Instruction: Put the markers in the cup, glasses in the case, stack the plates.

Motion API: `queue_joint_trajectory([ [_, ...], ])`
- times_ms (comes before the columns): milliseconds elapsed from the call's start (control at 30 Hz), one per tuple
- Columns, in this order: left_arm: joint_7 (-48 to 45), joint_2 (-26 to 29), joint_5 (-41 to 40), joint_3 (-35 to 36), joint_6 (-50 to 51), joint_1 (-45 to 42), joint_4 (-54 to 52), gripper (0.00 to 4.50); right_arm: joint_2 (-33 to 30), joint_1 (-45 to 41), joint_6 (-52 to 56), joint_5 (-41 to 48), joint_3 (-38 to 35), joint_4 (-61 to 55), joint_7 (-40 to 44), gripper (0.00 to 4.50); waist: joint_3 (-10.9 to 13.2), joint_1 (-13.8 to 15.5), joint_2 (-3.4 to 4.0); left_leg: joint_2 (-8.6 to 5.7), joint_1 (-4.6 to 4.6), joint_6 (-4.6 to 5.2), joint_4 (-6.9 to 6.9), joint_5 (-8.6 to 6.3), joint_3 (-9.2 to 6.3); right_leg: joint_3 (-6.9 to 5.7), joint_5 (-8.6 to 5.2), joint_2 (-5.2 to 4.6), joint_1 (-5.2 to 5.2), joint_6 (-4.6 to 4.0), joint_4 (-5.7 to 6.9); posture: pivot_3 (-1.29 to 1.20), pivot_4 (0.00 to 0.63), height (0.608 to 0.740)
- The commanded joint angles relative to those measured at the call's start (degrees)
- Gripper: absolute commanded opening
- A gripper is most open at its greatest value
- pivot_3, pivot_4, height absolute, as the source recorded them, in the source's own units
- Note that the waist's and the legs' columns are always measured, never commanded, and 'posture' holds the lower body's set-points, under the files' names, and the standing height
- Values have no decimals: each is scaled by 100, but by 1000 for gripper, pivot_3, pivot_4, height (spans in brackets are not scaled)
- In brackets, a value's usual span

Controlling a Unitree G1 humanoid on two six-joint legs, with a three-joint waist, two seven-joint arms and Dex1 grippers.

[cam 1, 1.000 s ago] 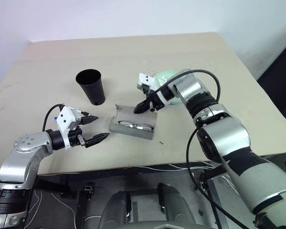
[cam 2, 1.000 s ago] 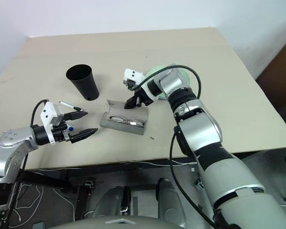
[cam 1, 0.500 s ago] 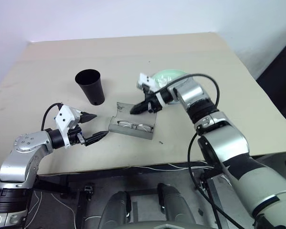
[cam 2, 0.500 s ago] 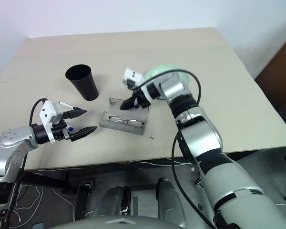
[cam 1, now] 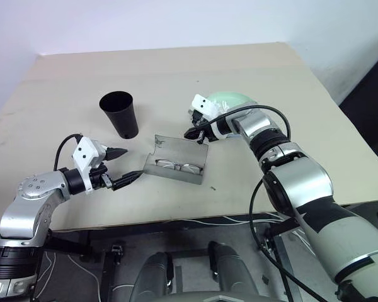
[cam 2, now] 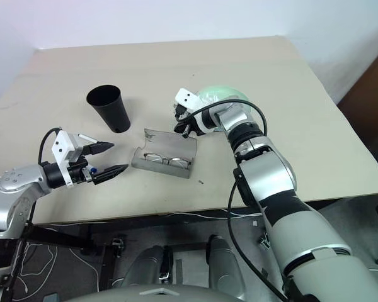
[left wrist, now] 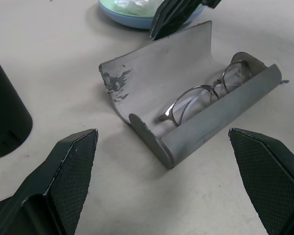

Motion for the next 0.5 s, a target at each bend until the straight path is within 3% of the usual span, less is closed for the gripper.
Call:
queue_joint_trajectory([
  [33,-56,86,-104,206,-32,84,-225,4500,-6,-331,-22,84,-187,44,-21,34,0,-4,0,0,0,0,0,0,0,1,0,1,0,0,0,0,150,733],
  [167,-95,118,-104,195,-10,92,-239,4500,-49,-351,-118,-7,-87,50,302,34,0,4,0,0,0,0,0,0,1,0,0,4,0,1,1,0,150,733],
  [500,-89,118,-117,173,91,5,-284,4500,-19,-141,-354,-328,138,117,-32,34,0,4,0,-1,2,0,0,0,1,0,0,4,4,1,-1,0,150,733],
])
